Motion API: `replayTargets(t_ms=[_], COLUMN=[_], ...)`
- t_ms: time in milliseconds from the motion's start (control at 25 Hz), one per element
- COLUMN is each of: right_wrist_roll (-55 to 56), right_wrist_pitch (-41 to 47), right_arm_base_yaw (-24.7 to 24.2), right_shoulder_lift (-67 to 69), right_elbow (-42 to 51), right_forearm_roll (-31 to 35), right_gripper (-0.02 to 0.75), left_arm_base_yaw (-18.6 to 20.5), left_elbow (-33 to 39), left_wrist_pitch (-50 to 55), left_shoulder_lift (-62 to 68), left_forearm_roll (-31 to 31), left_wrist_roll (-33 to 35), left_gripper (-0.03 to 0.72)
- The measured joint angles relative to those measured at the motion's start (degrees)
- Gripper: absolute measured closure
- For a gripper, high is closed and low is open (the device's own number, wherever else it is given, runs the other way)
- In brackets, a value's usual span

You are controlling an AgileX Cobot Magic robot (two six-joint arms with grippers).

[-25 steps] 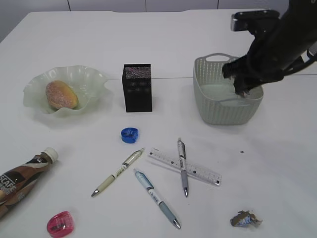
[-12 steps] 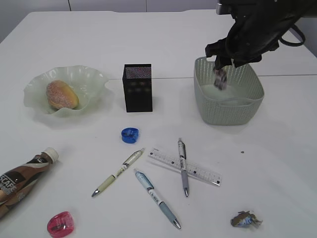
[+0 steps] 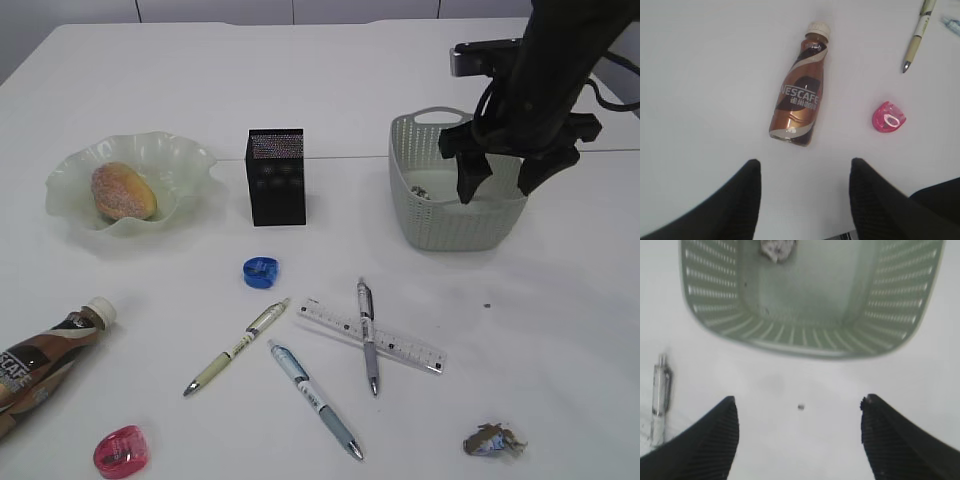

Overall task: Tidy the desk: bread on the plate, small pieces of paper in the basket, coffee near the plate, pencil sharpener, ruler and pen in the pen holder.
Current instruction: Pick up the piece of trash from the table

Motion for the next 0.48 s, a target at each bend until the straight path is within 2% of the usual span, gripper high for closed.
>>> replayTargets(t_ms=[200,480], right_wrist_roll=[-2.39,-5.40], right_wrist_pitch=[7.39,8.47], right_arm_base_yaw=[0.00,0.00], right_shoulder_lift=[-1.80,-5.33], right_elbow=[0.00,3.74], right_forearm_roll=[5.16,7.02], right_gripper=[0.187,0.187], left_arm_base_yaw=[0.00,0.00], left_elbow=[0.00,0.00], left_wrist_pitch=[-2.85,-4.76], left_shoulder_lift=[0.00,0.00], left_forearm_roll=[-0.31,-0.57], left_wrist_roll=[0.00,0.00], left_gripper=[0.272,0.272])
